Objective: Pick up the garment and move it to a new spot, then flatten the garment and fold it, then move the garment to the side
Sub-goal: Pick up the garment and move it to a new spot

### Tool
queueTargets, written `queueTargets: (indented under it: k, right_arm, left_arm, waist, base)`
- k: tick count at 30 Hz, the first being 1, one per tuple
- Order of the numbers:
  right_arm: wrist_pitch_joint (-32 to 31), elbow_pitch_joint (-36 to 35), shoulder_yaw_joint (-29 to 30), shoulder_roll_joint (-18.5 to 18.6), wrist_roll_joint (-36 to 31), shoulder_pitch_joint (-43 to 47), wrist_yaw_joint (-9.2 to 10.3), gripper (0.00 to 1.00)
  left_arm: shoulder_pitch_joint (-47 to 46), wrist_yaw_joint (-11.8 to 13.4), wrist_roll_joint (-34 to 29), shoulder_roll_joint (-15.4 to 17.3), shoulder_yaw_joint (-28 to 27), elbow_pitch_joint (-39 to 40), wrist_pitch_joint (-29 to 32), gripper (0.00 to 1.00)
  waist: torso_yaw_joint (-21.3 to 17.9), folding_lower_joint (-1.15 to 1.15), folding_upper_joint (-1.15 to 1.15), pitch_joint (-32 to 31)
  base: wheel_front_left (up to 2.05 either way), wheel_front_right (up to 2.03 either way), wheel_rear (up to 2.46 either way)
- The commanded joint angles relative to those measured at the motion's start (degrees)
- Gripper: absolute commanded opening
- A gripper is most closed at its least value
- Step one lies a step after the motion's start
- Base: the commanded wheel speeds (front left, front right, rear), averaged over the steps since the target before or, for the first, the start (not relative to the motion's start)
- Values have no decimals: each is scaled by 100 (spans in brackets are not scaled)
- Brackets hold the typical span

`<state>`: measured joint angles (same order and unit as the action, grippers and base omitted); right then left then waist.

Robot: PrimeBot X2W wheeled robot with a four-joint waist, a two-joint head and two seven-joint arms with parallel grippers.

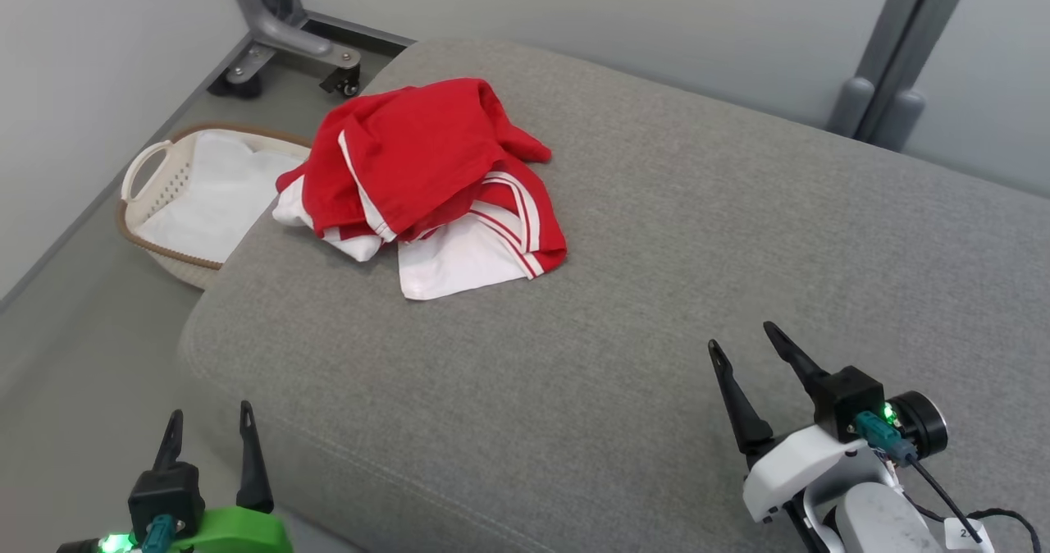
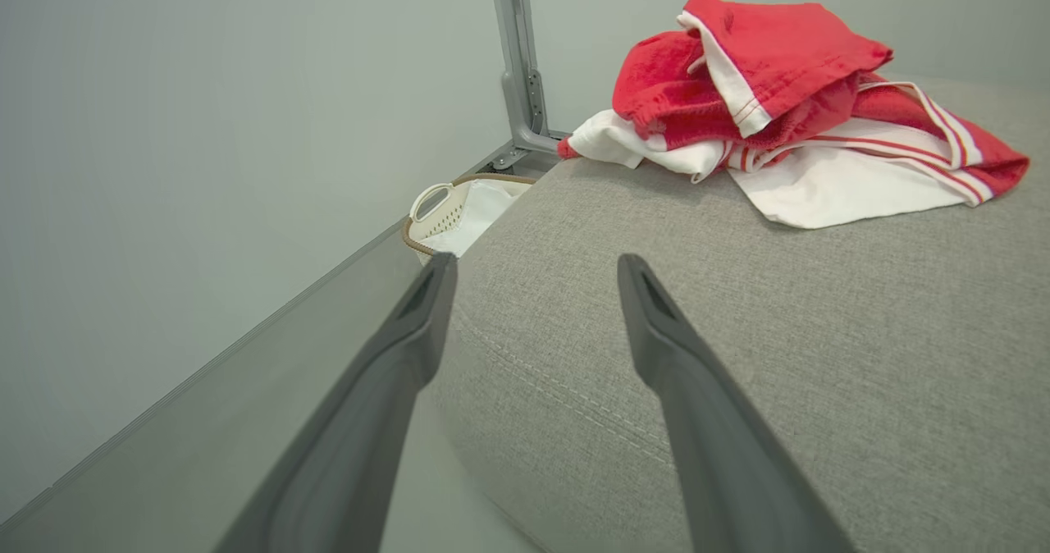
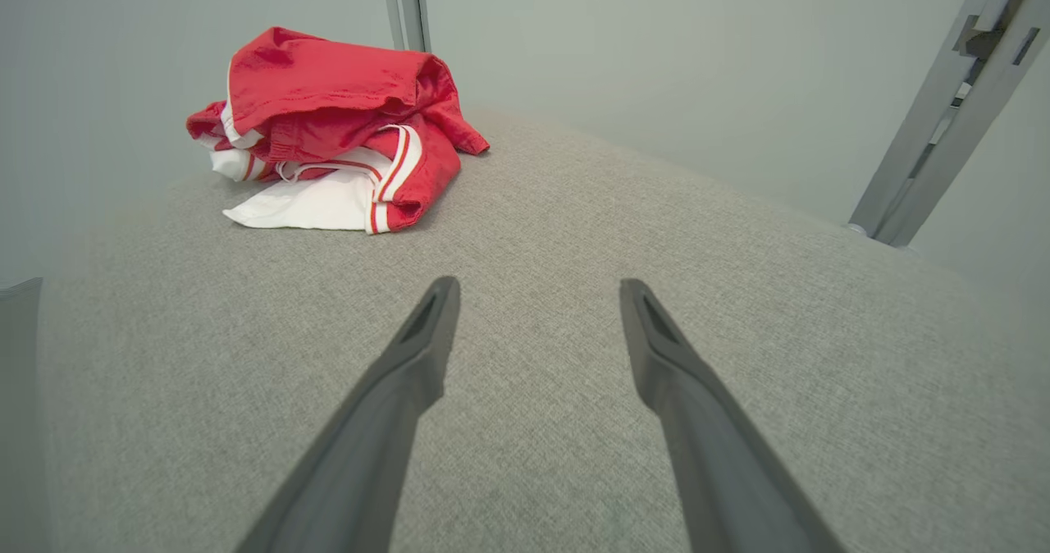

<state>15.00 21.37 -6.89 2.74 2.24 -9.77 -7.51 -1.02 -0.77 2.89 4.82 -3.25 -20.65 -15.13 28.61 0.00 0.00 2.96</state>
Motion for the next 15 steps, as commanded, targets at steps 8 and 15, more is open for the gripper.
queueTargets:
  k: [8,15]
  right_arm:
    - [26,52,-10,30,-11,26,4,100]
    - [27,-19,2,92,-128,-126,4,100]
  left_arm:
    - [-62,-223,50,-92,-107,-75,-4,100]
    - [-571,-585,344,-119,-72,-196,-4,100]
  waist:
    - [135,0,0,91]
    - [-140,0,0,398]
  base:
    - [0,0,0]
    - [0,0,0]
